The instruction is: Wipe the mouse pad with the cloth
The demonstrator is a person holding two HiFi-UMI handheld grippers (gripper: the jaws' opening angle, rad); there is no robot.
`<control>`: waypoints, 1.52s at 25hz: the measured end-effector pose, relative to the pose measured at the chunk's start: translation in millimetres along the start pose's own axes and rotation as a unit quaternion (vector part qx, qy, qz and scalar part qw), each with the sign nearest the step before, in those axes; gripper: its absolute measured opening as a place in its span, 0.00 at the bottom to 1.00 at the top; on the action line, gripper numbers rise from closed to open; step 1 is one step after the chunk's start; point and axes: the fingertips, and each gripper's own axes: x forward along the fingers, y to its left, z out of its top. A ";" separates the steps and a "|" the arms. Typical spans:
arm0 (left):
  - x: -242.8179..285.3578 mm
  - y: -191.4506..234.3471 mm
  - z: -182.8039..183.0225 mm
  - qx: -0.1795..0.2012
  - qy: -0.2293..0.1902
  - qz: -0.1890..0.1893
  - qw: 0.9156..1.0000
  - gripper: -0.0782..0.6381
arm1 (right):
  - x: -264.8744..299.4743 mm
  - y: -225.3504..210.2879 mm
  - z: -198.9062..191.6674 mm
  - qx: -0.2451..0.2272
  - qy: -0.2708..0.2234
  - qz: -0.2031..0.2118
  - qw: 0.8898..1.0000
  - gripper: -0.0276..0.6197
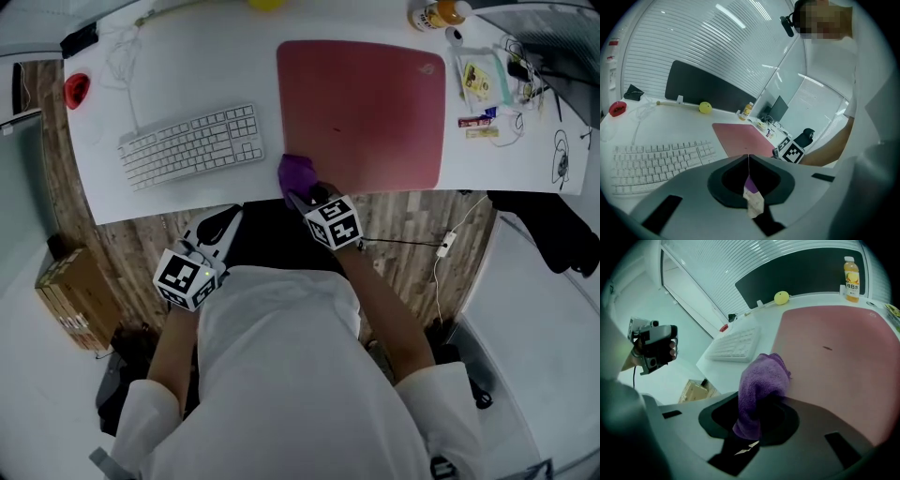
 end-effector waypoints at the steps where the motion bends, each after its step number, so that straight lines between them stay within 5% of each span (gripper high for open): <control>1: 1.7 1.9 1.4 0.001 0.002 -0.002 1.000 0.14 | 1.4 -2.1 0.7 0.002 0.001 -0.002 1.000 0.23; 20: 39.8 12.7 31.6 0.036 0.029 -0.062 0.997 0.14 | -8.6 -39.6 -6.0 0.007 0.016 -0.053 0.998 0.23; 38: 74.3 -41.7 37.3 0.037 0.021 -0.050 0.998 0.14 | -61.2 -114.9 -32.2 0.011 0.018 -0.083 0.996 0.23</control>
